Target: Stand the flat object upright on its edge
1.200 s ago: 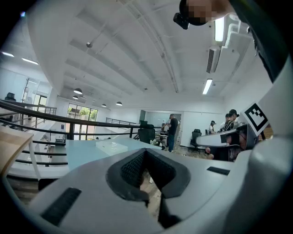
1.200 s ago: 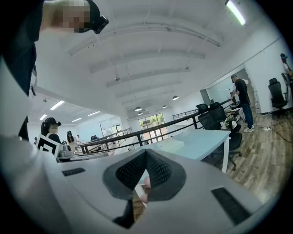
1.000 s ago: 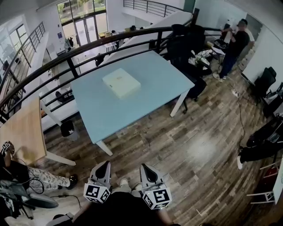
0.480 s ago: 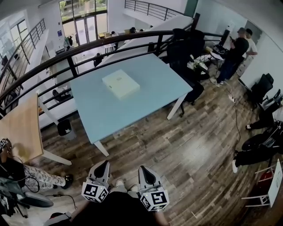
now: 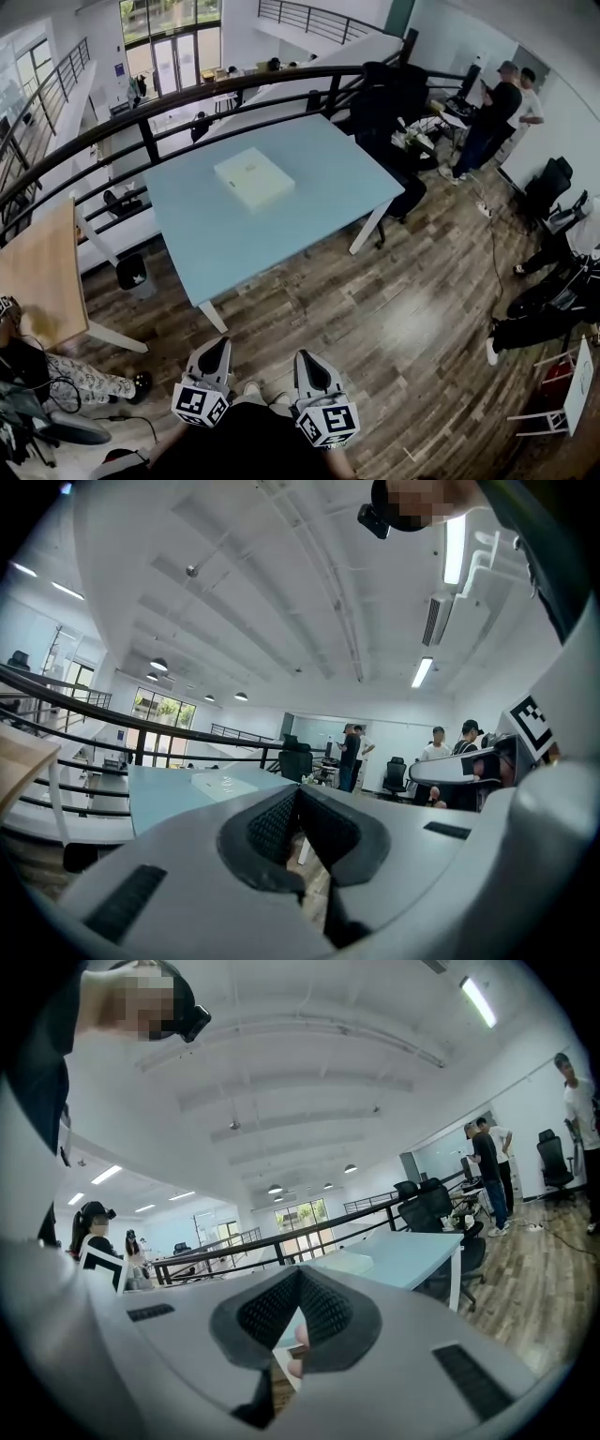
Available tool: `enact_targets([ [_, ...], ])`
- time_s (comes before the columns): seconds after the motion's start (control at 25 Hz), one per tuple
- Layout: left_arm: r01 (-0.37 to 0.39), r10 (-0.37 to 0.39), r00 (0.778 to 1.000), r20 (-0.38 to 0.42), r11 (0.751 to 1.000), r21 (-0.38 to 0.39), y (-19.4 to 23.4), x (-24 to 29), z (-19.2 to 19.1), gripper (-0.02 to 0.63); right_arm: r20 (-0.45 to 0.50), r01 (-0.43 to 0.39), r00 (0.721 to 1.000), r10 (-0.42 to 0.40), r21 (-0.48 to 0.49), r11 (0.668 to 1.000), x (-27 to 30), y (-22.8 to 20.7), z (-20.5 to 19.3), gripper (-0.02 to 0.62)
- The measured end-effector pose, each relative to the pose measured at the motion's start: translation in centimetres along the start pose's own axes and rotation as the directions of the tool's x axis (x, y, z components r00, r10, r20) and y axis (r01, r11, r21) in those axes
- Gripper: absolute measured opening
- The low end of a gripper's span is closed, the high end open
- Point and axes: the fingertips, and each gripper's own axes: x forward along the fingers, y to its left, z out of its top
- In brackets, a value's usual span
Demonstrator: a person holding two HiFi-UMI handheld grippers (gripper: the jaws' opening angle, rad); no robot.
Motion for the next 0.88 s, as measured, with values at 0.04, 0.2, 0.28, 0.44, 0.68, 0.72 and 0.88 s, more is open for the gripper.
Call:
enact_targets([
  [0.04,0.004,-0.004,1.0,0.003,1.0,0.0,0.3,0.0,0.1,0.003,0.001,0.006,1.0,-0.006,0.003,1.0,0.2,0.2,0.0,0.008],
  [0.2,0.015,-0.015,1.0,0.015,1.0,0.008,1.7,-0.2,0.4,0.003,0.008,0.019,1.0,-0.019,0.009,1.0,0.9,1.4,-0.6,0.008],
  [0.28,0.015,-0.015,1.0,0.018,1.0,0.006,2.4,-0.3,0.3,0.003,0.009,0.029,1.0,-0.029,0.001,1.0,1.2,1.9,-0.6,0.008],
  [0.44,0.027,-0.027,0.999,0.02,1.0,0.014,3.0,-0.3,0.2,0.003,0.007,0.044,0.999,-0.044,-0.003,0.999,1.6,2.2,-0.9,0.008],
  [0.68,0.049,-0.049,0.999,0.004,0.999,0.018,3.2,-0.5,0.2,0.003,0.006,0.067,0.998,-0.067,-0.003,0.998,1.7,2.4,-0.9,0.008],
  [0.72,0.051,-0.051,0.999,0.003,0.999,0.013,3.3,-0.4,0.0,0.003,0.004,0.071,0.997,-0.071,-0.004,0.997,1.7,2.4,-1.0,0.008],
  [0.88,0.066,-0.066,0.998,0.005,0.998,0.02,3.2,0.3,-0.3,0.003,0.002,0.089,0.996,-0.089,0.006,0.996,1.8,1.6,-1.4,0.008],
])
